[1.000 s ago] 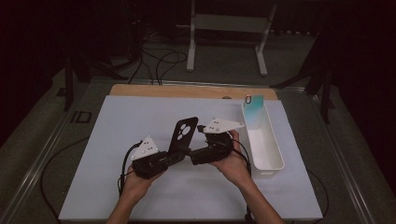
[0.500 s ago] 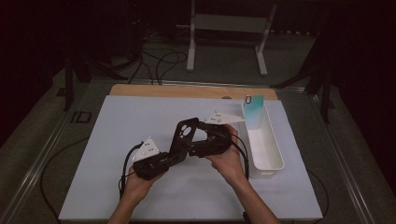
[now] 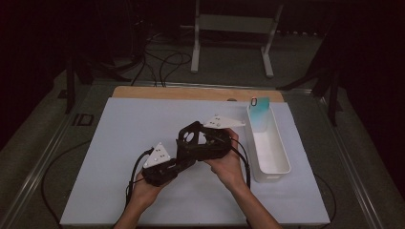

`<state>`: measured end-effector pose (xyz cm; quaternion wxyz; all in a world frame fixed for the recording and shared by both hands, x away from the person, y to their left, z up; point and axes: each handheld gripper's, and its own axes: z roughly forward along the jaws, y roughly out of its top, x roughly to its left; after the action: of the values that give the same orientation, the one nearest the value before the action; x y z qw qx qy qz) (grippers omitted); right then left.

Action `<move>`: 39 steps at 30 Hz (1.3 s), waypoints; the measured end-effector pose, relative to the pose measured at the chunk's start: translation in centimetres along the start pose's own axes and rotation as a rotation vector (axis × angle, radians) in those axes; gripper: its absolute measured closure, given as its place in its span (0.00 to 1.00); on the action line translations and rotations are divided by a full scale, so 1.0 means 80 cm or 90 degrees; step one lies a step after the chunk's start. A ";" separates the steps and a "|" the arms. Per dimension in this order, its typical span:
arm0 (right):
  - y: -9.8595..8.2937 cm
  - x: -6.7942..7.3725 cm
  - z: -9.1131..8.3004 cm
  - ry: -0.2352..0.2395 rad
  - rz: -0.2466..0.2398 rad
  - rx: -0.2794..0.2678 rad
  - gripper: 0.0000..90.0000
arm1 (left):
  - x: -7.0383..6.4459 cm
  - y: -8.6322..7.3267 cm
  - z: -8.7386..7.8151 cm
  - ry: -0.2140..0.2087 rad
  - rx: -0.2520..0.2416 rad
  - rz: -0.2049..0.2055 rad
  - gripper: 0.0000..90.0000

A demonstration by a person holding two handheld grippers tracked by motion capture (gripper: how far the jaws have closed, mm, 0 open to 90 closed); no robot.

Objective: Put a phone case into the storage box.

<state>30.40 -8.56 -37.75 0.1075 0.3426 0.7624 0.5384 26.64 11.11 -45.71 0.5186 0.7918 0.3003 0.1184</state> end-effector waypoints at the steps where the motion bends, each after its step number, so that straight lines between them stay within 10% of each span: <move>1: 0.000 0.001 0.001 -0.003 -0.001 0.001 0.12 | 0.000 0.000 0.000 0.001 0.000 -0.001 0.94; 10: -0.002 0.003 -0.001 -0.006 -0.009 -0.012 0.15 | 0.000 0.000 0.000 0.006 -0.002 -0.004 0.93; 16: -0.003 0.004 0.000 -0.003 -0.015 -0.009 0.15 | 0.003 0.000 0.000 -0.002 0.000 -0.009 0.70; 26: -0.004 0.002 0.000 -0.009 -0.013 -0.010 0.15 | 0.002 0.001 0.001 0.081 0.009 -0.028 0.16; 39: -0.007 -0.005 -0.002 -0.013 -0.002 -0.011 0.15 | 0.008 -0.006 -0.010 0.143 0.004 -0.005 0.02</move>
<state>30.38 -9.02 -38.27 0.1188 0.3456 0.7574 0.5411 26.58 12.26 -45.86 0.4796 0.7739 0.3602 0.2032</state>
